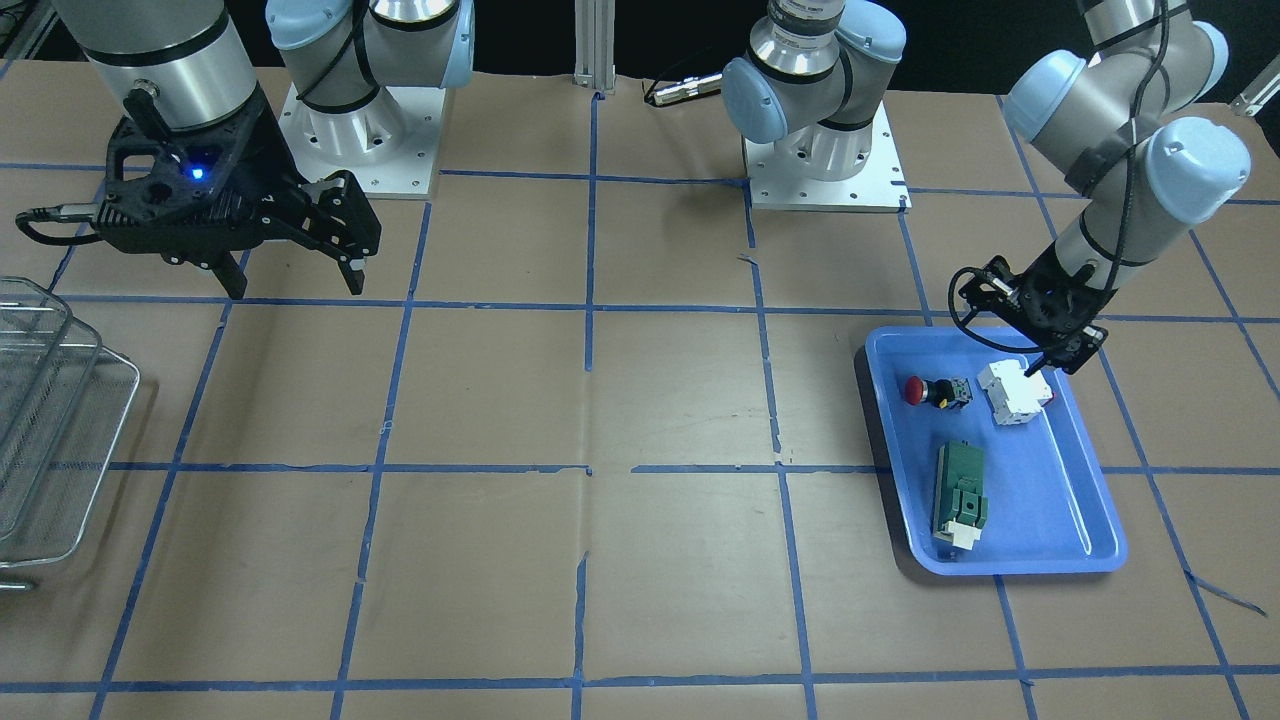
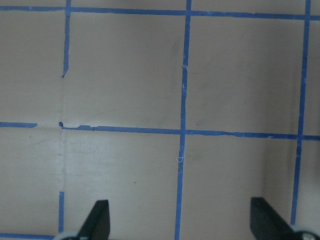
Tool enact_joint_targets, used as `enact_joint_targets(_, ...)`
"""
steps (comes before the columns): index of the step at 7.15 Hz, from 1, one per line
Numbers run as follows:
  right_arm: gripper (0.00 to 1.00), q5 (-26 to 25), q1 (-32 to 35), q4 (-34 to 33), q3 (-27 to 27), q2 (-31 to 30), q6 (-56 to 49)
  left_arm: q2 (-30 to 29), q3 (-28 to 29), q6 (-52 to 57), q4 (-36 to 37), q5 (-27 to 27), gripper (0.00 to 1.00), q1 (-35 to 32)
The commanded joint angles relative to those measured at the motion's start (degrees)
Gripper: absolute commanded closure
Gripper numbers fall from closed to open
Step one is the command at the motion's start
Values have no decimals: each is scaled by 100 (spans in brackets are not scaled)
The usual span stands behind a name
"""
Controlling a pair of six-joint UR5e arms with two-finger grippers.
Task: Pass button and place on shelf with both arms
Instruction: 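Move the left gripper down over the red button in the blue tray, then close the left gripper on the red button's black base and lift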
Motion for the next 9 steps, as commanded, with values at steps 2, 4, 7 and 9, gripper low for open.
enact_joint_targets(2,0,0,0,-5,0,0,-1,-634,-96,1838,337,-95,0,36)
enact_joint_targets(4,0,0,9,3,0,0,8,-986,-114,1938,925,-121,0,-7)
enact_joint_targets(7,0,9,9,3,0,0,8,-1137,-158,2043,945,-112,0,-25)
enact_joint_targets(9,0,9,9,-5,0,0,8,-1154,-228,2017,954,-130,0,-69)
